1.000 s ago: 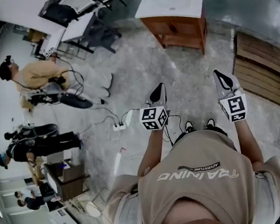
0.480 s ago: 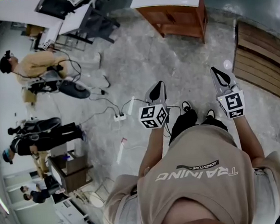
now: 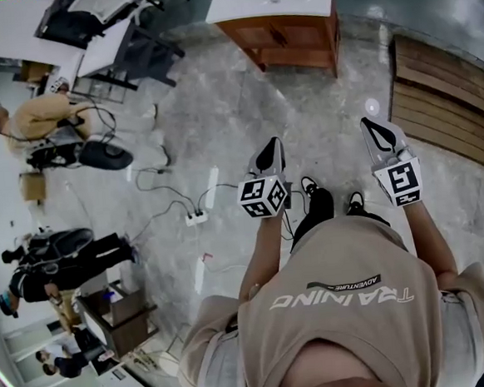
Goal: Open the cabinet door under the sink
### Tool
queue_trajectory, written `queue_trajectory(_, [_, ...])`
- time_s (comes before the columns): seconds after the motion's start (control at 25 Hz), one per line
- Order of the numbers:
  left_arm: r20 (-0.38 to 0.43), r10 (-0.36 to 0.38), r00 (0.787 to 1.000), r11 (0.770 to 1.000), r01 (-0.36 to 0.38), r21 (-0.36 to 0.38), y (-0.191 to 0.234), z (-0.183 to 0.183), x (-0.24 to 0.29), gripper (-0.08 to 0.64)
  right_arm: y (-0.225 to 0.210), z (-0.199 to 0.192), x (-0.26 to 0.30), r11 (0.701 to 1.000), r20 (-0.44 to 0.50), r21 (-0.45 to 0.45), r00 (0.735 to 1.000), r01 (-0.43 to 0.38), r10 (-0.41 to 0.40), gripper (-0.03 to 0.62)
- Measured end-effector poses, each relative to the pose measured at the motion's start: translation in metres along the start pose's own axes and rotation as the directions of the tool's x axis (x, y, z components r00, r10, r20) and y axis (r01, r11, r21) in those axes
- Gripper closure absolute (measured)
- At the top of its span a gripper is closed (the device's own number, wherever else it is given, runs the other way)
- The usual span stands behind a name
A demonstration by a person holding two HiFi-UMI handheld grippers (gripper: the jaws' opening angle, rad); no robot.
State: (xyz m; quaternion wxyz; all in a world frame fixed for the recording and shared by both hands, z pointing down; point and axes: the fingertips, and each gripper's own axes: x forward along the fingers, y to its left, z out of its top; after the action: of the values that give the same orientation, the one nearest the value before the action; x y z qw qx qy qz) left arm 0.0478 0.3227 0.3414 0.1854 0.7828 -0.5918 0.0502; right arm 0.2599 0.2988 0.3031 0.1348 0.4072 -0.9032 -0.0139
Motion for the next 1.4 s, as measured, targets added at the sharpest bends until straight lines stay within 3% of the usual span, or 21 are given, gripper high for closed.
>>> queue_trajectory(0.24, [0.032,-0.055,0.998,0.998,0.054,0.014,0.032,0.024,0.030,0.543,0.001,0.006,0.040,0.999,-0.031,-0.003,0.999,0.032,-0.032,0.591])
queue_trajectory(0.52, [0.051,-0.099,0.994,0.994,0.097,0.039,0.095,0.048,0.065,0.543,0.011,0.059,0.104,0.994,0.057,-0.078,0.995,0.082,-0.078,0.591])
queue_trajectory(0.72, [0.068,-0.146,0.987,0.989,0.143,0.035,0.110,0.058,0.075,0.543,0.008,0.040,0.128,0.993,-0.025,-0.038,0.994,0.109,-0.110,0.591])
queue_trajectory(0.84, [0.041,-0.112,0.993,0.993,0.111,0.029,0.134,0.049,0.071,0.543,0.013,0.045,0.149,0.995,-0.029,-0.030,0.995,0.096,-0.097,0.591])
queue_trajectory(1.04, [-0.024,-0.049,0.999,0.998,0.048,-0.047,0.171,0.026,0.078,0.543,0.027,0.062,0.197,0.994,-0.019,-0.112,1.000,0.014,-0.016,0.591])
queue_trajectory(1.24, [-0.072,-0.064,0.995,0.997,0.061,-0.049,0.177,0.022,0.101,0.543,0.016,0.043,0.230,1.000,-0.039,-0.012,0.999,0.000,0.000,0.591])
queue_trajectory(1.4, [-0.066,-0.034,0.997,0.999,0.033,-0.019,0.196,0.045,0.122,0.543,-0.001,0.021,0.264,0.998,-0.060,0.059,0.998,0.000,0.003,0.591])
